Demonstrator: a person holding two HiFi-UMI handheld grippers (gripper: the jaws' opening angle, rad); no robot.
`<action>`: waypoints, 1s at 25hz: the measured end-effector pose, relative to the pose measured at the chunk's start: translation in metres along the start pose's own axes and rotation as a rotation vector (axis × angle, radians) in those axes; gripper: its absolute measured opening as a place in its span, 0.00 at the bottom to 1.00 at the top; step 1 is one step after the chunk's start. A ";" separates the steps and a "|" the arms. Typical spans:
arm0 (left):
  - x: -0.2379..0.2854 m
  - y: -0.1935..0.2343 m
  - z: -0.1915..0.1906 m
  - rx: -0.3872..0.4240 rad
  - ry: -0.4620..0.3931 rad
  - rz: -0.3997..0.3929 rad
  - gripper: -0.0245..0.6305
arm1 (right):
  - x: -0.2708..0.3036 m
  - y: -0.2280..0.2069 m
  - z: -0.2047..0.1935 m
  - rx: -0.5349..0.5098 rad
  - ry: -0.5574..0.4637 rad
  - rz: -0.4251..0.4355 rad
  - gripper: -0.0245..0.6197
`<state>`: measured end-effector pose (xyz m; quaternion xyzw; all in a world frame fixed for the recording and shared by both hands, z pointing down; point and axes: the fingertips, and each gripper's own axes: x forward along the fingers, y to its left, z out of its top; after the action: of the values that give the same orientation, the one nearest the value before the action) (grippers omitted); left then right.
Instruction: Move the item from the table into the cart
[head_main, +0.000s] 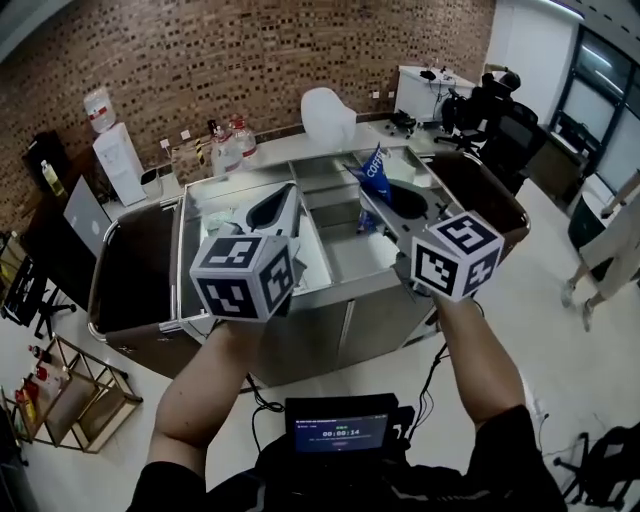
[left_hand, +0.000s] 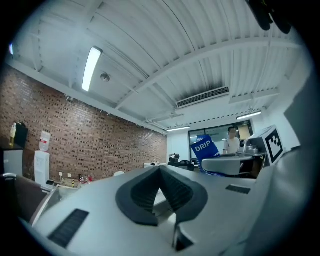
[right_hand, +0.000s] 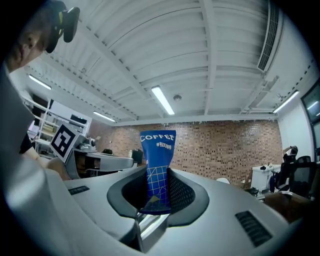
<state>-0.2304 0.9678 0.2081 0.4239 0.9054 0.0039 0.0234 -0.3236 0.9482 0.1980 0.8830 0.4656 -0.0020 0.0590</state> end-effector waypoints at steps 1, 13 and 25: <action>0.015 -0.001 0.006 0.011 -0.006 0.022 0.04 | 0.005 -0.016 0.005 -0.002 0.005 0.020 0.12; 0.146 0.073 0.056 0.007 0.041 0.097 0.04 | 0.144 -0.130 0.025 -0.036 0.154 0.094 0.12; 0.255 0.194 0.001 -0.073 0.223 0.182 0.04 | 0.297 -0.206 -0.065 0.016 0.500 0.106 0.12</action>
<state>-0.2442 1.2880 0.2024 0.5001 0.8594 0.0859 -0.0624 -0.3287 1.3145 0.2241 0.8796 0.4189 0.2158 -0.0649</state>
